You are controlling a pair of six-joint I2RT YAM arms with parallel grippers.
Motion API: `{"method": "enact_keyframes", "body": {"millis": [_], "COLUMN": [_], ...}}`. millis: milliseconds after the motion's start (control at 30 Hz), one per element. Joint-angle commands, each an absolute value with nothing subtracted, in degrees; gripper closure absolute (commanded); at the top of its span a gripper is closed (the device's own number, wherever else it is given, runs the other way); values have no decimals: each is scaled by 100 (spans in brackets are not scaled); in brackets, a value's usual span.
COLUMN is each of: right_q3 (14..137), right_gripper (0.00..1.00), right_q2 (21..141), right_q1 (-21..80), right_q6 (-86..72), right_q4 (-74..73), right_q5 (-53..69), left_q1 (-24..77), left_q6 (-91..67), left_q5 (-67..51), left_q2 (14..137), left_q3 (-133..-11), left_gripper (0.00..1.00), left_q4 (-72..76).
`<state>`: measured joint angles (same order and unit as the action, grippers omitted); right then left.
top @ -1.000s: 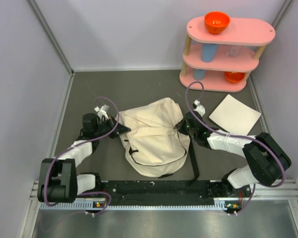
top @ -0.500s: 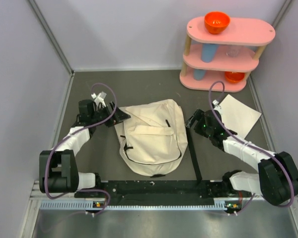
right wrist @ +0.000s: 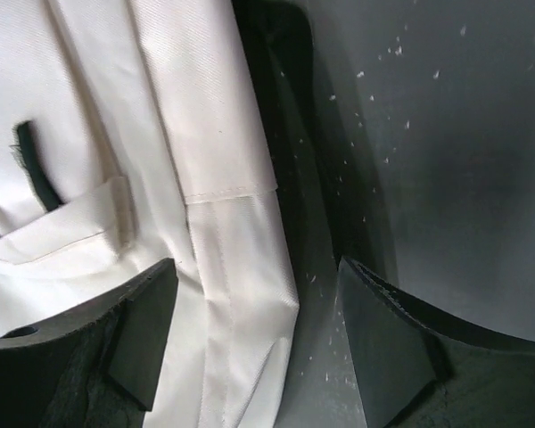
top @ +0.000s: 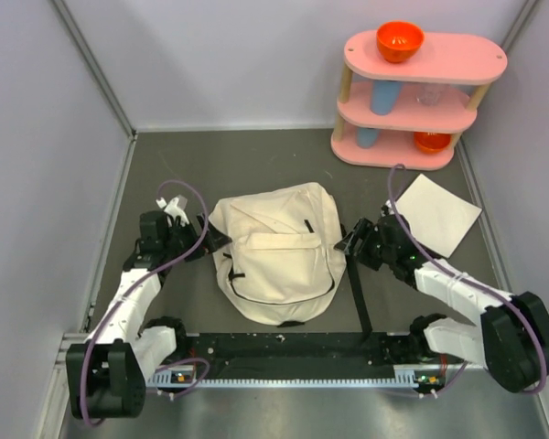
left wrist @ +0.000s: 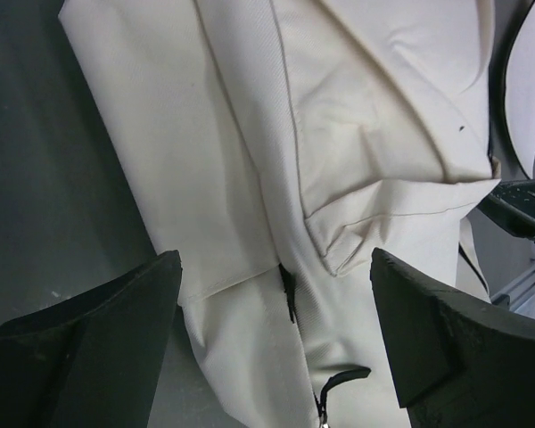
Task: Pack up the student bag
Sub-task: Adjust the student bag at the center of the board.
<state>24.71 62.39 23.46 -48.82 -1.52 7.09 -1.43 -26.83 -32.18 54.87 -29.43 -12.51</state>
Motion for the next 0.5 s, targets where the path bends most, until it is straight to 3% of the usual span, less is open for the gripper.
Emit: {"method": "enact_keyframes", "body": {"millis": [0,233,467], "right_q3": [2549,2803,3568], "right_gripper": [28,29,31], "right_q2": [6784,7531,9130], "right_q1": [2329,2320,2373], "right_q6": [-5054,-4966,-5273], "right_q4": [219,834,2326], "right_q5": [1081,1168,2662], "left_q1": [-176,-176,-167], "left_q6": [-2628,-2733,-3243], "left_q5": [-3172,-3725,-4122], "left_q2": [5563,5993,6713], "left_q3": [-2848,-2638,-2145], "left_gripper": [9,9,10], "left_q4": [-1222,-722,526]}}
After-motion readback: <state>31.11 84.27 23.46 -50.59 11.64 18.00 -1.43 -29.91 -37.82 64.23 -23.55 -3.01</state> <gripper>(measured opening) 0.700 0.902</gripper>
